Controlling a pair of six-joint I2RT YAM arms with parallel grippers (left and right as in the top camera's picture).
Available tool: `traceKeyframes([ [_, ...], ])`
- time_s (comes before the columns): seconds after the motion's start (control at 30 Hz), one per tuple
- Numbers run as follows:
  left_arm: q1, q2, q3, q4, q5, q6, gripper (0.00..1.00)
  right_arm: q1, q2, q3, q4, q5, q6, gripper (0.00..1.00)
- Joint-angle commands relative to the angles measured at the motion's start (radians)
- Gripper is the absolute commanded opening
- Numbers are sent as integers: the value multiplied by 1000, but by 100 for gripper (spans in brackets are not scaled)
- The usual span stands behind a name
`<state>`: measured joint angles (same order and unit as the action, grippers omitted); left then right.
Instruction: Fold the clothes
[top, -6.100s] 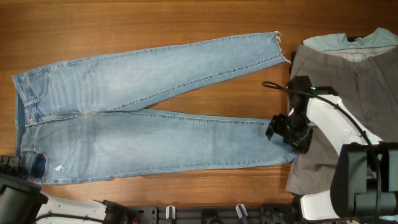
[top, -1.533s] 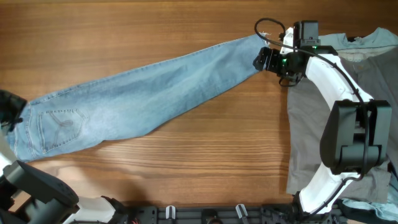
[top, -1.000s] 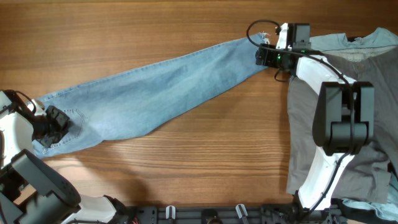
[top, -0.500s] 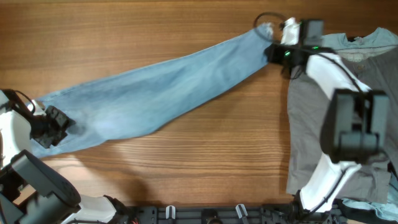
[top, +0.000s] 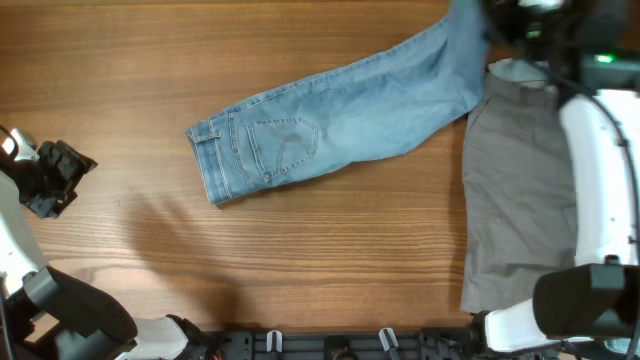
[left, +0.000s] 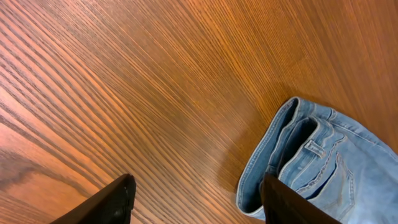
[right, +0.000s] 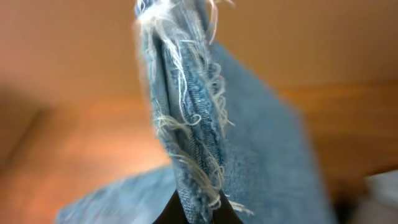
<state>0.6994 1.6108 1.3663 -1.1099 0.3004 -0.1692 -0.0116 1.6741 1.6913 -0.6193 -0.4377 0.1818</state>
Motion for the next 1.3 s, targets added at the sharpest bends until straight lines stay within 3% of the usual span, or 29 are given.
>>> traceKeyframes([
  [0.0,0,-14,15,-2,18,5,66,192,10,10,-34,-18,5,4],
  [0.27,0,-14,15,-2,26,5,70,640,127,8,-55,204,71,4],
  [0.63,0,-14,15,-2,33,5,71,835,374,8,142,215,84,5],
  [0.67,0,-14,15,-2,33,5,71,842,386,8,145,226,84,18],
  [0.73,0,-14,15,-2,33,5,71,845,402,8,147,233,82,56],
  [0.8,0,-14,15,-3,33,5,72,845,401,9,149,241,64,66],
  [0.97,-2,-14,15,-2,91,6,72,801,340,9,132,363,55,68],
  [1.1,-52,-14,15,-6,286,96,71,663,251,9,-80,375,125,69],
  [1.23,-193,-13,10,-10,327,169,52,468,231,8,-314,266,158,72],
  [1.27,-233,-12,5,-9,317,179,46,422,233,8,-349,241,150,67],
])
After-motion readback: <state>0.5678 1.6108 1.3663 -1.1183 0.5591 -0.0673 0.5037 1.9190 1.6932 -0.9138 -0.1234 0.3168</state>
